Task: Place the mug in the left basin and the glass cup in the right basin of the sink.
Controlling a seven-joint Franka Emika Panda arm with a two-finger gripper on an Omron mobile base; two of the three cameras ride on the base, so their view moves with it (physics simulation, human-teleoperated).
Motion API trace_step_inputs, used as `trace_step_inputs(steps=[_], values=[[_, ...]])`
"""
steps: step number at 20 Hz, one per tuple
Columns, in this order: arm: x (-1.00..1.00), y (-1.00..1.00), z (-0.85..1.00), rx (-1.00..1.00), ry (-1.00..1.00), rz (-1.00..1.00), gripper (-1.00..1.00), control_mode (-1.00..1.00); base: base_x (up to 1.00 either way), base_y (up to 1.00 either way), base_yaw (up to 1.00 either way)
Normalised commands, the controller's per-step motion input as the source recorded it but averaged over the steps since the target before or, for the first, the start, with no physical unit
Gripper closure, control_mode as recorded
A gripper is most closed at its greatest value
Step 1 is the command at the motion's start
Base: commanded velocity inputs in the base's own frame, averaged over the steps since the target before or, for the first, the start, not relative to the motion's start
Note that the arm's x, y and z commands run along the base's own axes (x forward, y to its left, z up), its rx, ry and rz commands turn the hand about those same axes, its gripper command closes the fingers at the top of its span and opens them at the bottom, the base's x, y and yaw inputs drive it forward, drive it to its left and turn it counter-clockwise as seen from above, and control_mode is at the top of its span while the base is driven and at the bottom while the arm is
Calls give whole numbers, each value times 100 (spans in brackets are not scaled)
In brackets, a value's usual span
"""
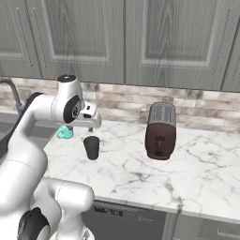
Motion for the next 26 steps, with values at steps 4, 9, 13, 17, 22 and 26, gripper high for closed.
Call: trace_step_inputs(steps=[4,9,13,17,22,26], values=[[0,0,-30,-4,0,0,-100,-100,0,0,0],[7,2,-27,-4,0,0,-100,-100,0,0,0],[13,2,-27,-2,1,0,-100,-100,0,0,0],[15,0,-29,0,1,0,-100,-100,0,0,0],[15,3,-25,0,0,0,-100,-100,0,0,0],[17,3,-20,0,0,0,-100,-100,0,0,0]])
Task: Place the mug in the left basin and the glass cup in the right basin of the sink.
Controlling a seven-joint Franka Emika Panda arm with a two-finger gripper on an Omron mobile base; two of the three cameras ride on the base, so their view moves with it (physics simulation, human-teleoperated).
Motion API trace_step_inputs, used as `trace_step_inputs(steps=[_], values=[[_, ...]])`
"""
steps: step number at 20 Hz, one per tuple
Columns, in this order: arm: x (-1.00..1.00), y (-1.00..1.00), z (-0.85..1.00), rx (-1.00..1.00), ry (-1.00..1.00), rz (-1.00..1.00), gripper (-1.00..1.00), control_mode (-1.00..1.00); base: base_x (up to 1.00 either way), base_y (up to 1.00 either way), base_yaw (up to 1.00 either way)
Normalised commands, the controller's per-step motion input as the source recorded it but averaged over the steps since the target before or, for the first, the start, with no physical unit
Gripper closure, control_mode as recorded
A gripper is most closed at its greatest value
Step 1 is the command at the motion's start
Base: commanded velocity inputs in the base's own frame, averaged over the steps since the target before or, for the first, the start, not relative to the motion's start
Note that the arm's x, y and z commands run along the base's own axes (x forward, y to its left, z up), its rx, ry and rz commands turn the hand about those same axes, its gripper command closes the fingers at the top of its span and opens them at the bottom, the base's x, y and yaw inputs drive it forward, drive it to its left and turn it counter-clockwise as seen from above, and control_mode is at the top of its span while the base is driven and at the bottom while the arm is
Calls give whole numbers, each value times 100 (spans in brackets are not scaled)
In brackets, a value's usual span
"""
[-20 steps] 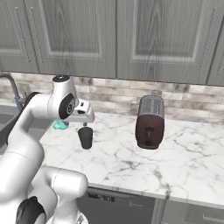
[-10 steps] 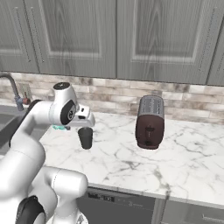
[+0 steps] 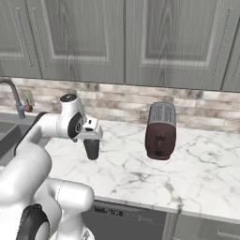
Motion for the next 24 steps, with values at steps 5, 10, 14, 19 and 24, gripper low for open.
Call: trace_step_inputs(steps=[5,10,14,19,24], values=[[18,3,-19,0,0,0,-100,-100,0,0,0],[21,0,-18,0,0,0,-100,-100,0,0,0],[20,0,-18,0,0,0,-100,-100,0,0,0],[11,16,-7,0,0,0,-100,-100,0,0,0],[0,29,0,0,0,0,-100,-100,0,0,0]])
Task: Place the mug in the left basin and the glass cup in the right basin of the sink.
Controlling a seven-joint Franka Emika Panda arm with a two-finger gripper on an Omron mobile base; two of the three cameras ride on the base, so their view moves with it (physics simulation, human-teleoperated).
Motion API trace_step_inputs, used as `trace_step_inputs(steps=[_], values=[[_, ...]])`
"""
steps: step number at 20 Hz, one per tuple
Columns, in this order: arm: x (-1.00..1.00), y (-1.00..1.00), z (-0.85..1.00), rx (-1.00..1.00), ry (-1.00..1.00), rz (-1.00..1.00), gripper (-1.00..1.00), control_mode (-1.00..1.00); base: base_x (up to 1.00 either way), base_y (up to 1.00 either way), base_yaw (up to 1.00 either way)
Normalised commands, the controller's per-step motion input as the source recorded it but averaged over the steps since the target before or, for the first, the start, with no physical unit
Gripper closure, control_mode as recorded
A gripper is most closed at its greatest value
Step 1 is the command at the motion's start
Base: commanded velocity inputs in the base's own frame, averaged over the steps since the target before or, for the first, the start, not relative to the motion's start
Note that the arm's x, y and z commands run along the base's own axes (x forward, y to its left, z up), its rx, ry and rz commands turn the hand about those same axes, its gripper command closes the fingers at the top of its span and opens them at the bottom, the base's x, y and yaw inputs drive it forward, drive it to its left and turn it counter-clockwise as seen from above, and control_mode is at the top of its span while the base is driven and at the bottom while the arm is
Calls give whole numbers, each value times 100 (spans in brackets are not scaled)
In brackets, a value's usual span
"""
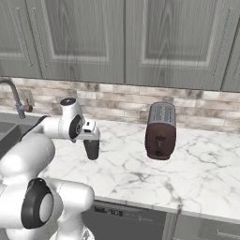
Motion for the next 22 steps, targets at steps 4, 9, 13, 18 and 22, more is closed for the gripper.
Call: trace_step_inputs(steps=[4,9,13,18,22], values=[[0,24,0,0,0,0,-100,-100,0,0,0],[3,11,-10,0,0,0,-100,-100,0,0,0],[12,0,-14,0,0,0,-100,-100,0,0,0],[24,0,-19,0,0,0,-100,-100,0,0,0],[26,0,-19,0,0,0,-100,-100,0,0,0]])
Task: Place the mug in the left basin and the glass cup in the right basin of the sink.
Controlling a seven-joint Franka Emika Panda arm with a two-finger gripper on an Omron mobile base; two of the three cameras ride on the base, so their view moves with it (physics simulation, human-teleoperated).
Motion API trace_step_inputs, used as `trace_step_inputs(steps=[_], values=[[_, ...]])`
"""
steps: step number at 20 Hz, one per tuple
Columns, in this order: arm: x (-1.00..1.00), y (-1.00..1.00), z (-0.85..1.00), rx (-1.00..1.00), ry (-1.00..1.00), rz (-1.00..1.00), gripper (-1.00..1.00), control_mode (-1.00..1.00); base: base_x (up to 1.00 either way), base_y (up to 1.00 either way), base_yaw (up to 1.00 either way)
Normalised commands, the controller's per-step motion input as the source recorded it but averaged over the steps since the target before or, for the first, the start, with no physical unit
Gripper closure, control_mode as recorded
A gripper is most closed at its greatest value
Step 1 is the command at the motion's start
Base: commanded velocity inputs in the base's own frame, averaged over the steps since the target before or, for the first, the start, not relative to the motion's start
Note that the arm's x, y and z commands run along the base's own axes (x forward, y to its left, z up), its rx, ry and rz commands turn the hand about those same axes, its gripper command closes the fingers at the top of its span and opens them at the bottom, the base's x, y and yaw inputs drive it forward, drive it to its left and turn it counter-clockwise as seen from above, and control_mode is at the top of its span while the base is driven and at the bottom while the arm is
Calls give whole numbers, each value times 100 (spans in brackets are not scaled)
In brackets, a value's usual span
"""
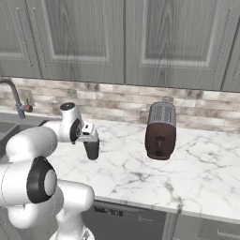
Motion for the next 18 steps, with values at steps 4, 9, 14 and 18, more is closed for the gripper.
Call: trace_step_inputs(steps=[4,9,14,18], values=[[17,0,-24,0,1,0,-100,-100,0,0,0],[3,13,-24,0,0,0,100,-100,0,0,0],[0,15,-8,0,0,0,100,-100,0,0,0],[0,3,0,0,0,0,100,-100,0,0,0]])
